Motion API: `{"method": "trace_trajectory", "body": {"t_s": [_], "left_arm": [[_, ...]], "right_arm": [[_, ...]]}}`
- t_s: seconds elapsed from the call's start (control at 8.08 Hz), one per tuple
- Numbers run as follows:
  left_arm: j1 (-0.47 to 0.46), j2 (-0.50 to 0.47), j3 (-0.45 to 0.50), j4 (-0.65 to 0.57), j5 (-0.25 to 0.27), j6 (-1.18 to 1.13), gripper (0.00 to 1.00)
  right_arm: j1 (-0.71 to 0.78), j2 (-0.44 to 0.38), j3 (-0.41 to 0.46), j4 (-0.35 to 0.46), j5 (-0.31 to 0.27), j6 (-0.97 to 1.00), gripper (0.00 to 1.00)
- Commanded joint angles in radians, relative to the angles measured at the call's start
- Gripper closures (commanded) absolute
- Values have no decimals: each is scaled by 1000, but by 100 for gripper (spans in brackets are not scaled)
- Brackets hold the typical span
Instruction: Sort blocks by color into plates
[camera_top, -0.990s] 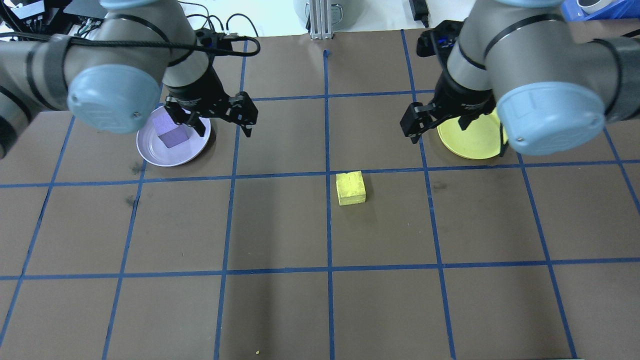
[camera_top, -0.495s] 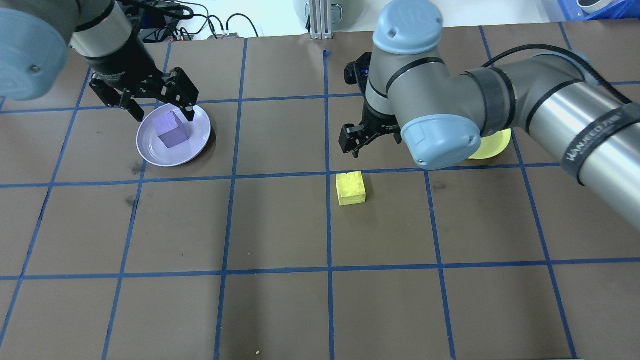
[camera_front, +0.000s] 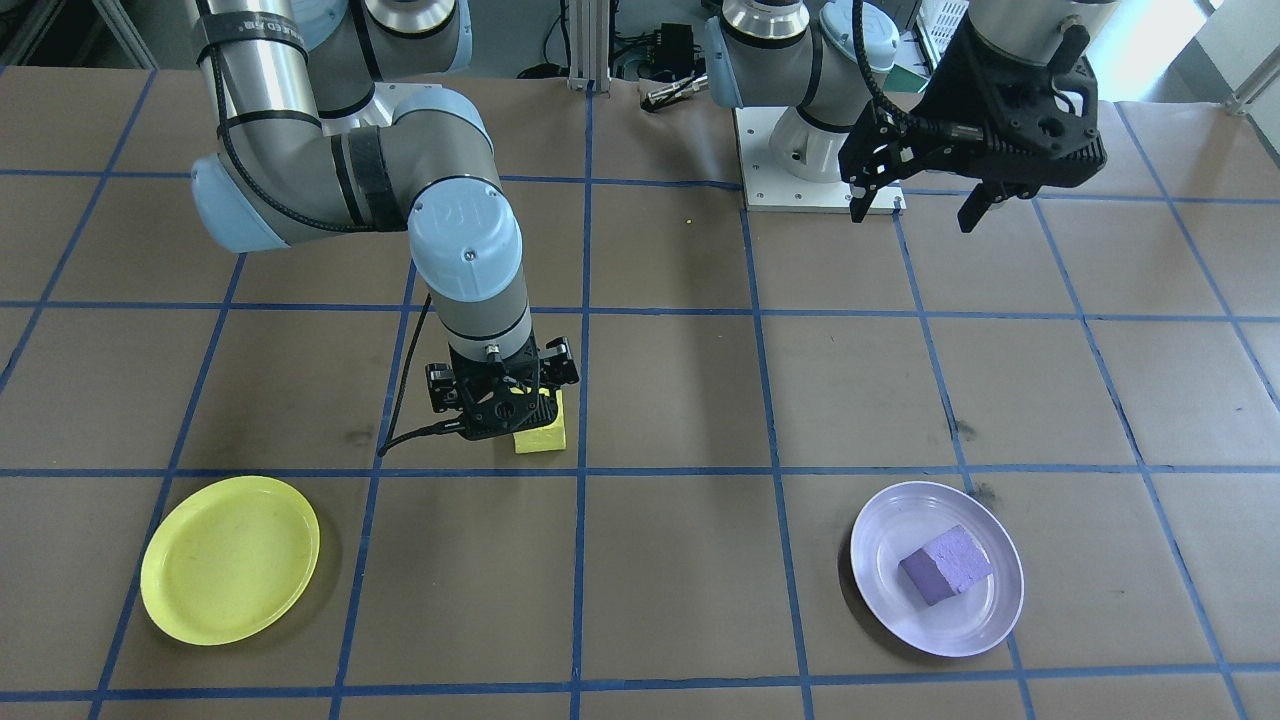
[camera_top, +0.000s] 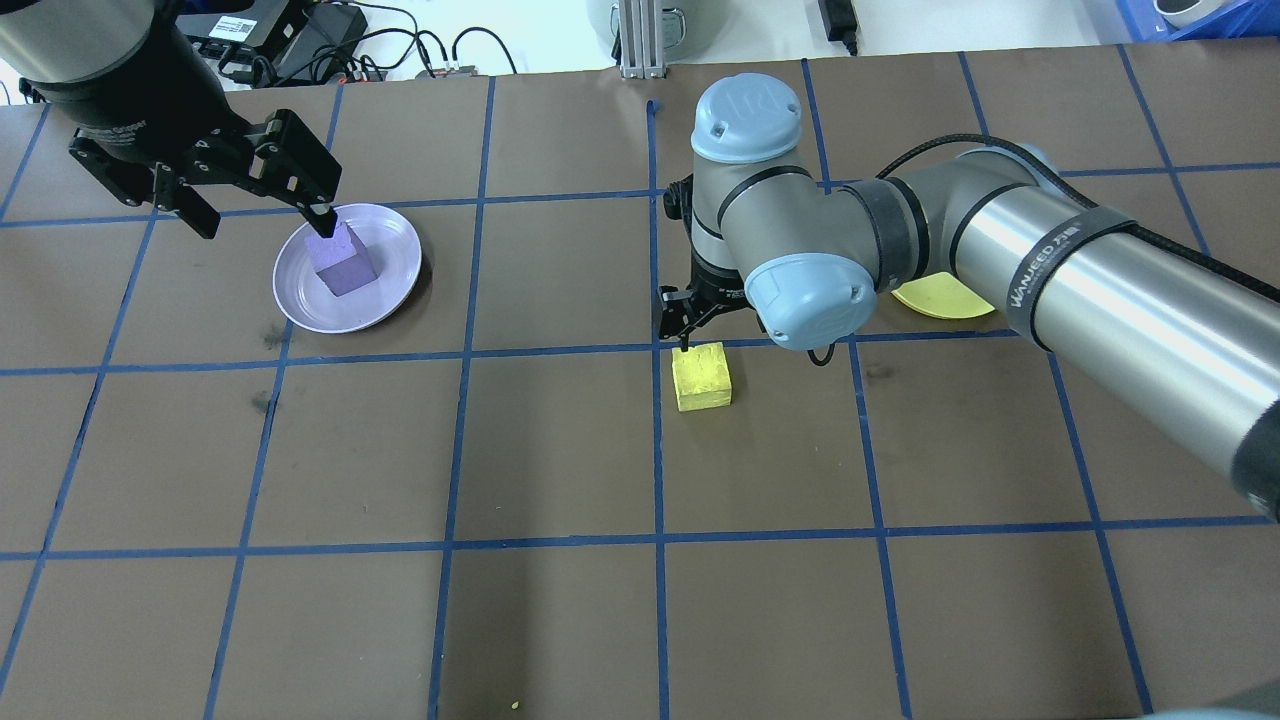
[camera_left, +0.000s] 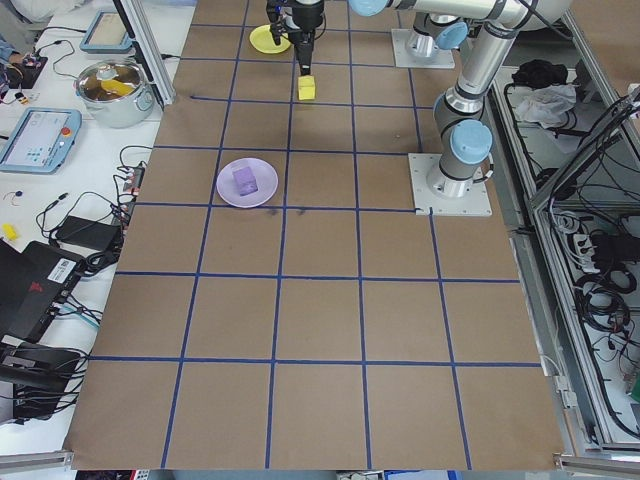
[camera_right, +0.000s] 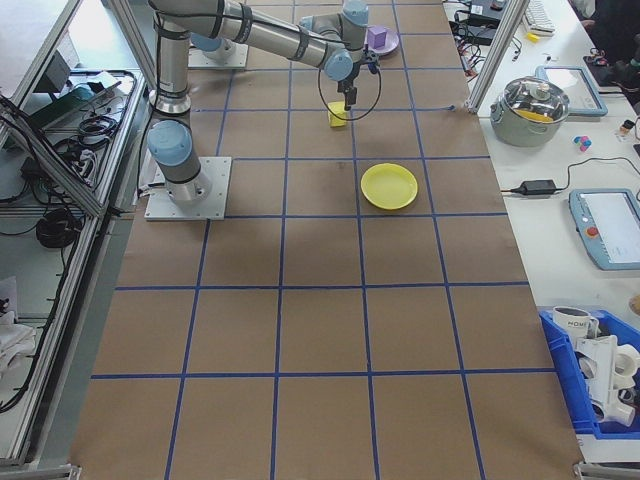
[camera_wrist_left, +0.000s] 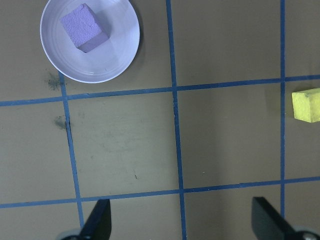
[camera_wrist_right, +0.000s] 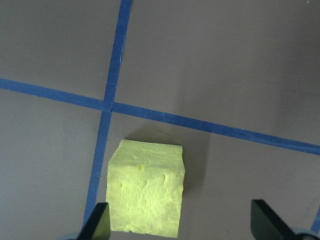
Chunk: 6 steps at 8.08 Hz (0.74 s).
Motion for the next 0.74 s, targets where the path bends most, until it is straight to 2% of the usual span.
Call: {"method": "trace_trajectory", "body": {"t_s": [0.0, 0.25, 0.37, 0.62], "left_arm": [[-1, 35, 3, 0, 15, 10, 0], [-26, 105, -23, -45, -20, 8, 0], [-55, 166, -54, -55, -22, 10, 0], [-63, 208, -86, -66, -17, 10, 0]], "right_arm": [[32, 69, -31, -15, 6, 72, 0], [50, 105, -34, -20, 8, 79, 0], [50, 118, -34, -21, 6, 77, 0], [50, 123, -31, -21, -6, 72, 0]]}}
